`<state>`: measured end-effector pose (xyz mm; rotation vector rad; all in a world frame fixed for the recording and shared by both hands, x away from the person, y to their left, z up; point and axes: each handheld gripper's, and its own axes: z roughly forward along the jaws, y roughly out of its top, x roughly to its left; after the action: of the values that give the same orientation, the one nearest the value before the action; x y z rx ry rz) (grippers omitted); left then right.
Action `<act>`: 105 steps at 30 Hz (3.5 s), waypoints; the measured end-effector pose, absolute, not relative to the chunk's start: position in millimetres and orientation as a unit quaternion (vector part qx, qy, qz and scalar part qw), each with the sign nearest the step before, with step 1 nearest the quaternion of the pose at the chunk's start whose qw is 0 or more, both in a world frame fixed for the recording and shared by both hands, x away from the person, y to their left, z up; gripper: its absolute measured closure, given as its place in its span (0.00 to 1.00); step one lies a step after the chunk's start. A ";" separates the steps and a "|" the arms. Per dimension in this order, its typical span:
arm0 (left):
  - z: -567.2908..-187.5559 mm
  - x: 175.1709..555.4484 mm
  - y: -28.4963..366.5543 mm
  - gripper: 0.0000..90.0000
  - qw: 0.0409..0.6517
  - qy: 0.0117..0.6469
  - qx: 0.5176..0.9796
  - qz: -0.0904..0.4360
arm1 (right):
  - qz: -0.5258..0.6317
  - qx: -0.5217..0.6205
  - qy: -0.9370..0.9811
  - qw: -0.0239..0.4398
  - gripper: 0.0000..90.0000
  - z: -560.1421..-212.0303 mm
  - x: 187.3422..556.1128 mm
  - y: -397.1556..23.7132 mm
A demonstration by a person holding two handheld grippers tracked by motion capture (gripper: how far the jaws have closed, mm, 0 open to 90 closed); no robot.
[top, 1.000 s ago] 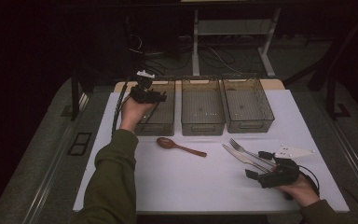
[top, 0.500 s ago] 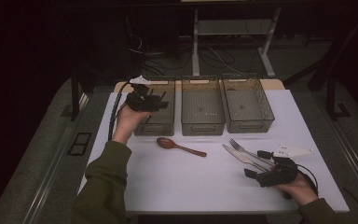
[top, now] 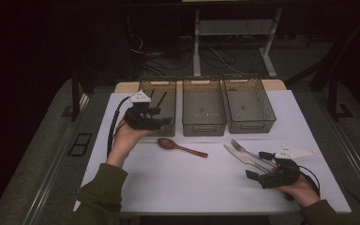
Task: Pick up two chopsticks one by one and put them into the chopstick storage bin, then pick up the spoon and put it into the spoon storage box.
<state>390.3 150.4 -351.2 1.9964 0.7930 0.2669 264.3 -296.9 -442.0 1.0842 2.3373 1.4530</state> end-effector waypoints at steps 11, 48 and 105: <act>-370.3 358.7 148.4 0.24 0.487 0.300 0.814 0.104 | 0.488 0.365 0.787 0.093 0.03 -442.0 262.9 -297.5; -431.3 311.5 159.7 0.00 0.467 0.319 0.818 0.105 | 0.486 0.365 0.788 0.099 0.03 -442.1 260.7 -298.7; -438.6 382.3 105.6 0.99 0.345 0.319 0.879 0.086 | 0.485 0.365 0.789 0.099 0.03 -441.7 260.4 -297.8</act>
<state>382.3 105.6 -438.6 2.2825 0.8273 0.2237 260.4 -297.8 -441.7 1.0788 2.3323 1.4346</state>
